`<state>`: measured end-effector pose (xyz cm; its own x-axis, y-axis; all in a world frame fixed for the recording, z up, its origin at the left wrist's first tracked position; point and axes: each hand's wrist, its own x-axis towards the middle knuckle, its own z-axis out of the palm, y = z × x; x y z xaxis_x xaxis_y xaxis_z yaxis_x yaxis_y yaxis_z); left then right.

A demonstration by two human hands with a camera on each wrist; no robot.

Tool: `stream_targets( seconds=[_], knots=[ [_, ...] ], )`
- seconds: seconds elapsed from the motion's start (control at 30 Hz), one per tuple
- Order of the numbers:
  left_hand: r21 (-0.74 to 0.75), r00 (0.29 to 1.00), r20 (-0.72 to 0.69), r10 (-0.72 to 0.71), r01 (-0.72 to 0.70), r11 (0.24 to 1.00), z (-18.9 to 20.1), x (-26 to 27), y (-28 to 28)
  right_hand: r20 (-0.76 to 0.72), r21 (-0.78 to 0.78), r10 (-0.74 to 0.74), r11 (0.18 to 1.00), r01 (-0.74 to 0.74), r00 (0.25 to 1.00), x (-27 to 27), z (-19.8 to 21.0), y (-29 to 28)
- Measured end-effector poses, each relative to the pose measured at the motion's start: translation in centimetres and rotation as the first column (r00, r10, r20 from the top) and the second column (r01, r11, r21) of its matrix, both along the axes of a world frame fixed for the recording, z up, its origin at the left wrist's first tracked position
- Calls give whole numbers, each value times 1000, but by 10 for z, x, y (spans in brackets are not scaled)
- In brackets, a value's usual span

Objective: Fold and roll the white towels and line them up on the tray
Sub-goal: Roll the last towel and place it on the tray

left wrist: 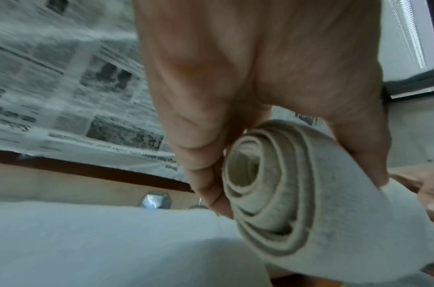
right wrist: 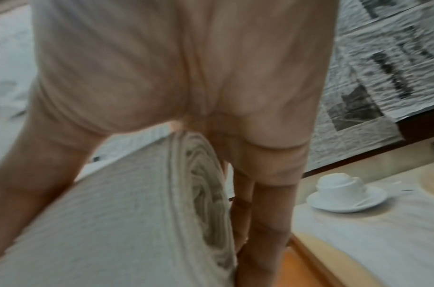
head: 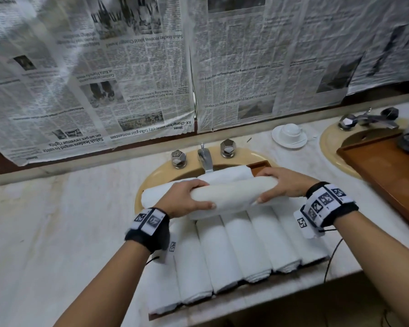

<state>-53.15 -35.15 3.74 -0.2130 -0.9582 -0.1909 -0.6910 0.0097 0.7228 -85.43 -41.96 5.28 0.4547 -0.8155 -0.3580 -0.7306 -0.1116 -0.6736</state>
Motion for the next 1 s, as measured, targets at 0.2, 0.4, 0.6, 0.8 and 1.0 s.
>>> stream_targets(
  seconds=[0.2, 0.4, 0.6, 0.8, 1.0],
  knots=[
    [26, 982, 166, -91, 88, 996, -24, -34, -49, 14, 11, -52, 999, 51, 999, -26, -26, -40],
    [123, 902, 380, -206, 171, 977, -37, -44, -58, -19, 8, 16, 1000, -15, 1000, -24, -47, -59],
    [271, 819, 521, -241, 109, 956, -48, -57, -61, -147, 41, 57, 998, -51, 988, -18, -62, -66],
    [312, 799, 553, -236, 63, 948, -48, -66, -65, -193, 107, 111, 990, -91, 975, -12, -62, -69],
    [138, 925, 380, -16, -39, 990, -41, -51, -47, -168, 18, -120, 992, 125, 978, -30, -54, -64]
  ],
)
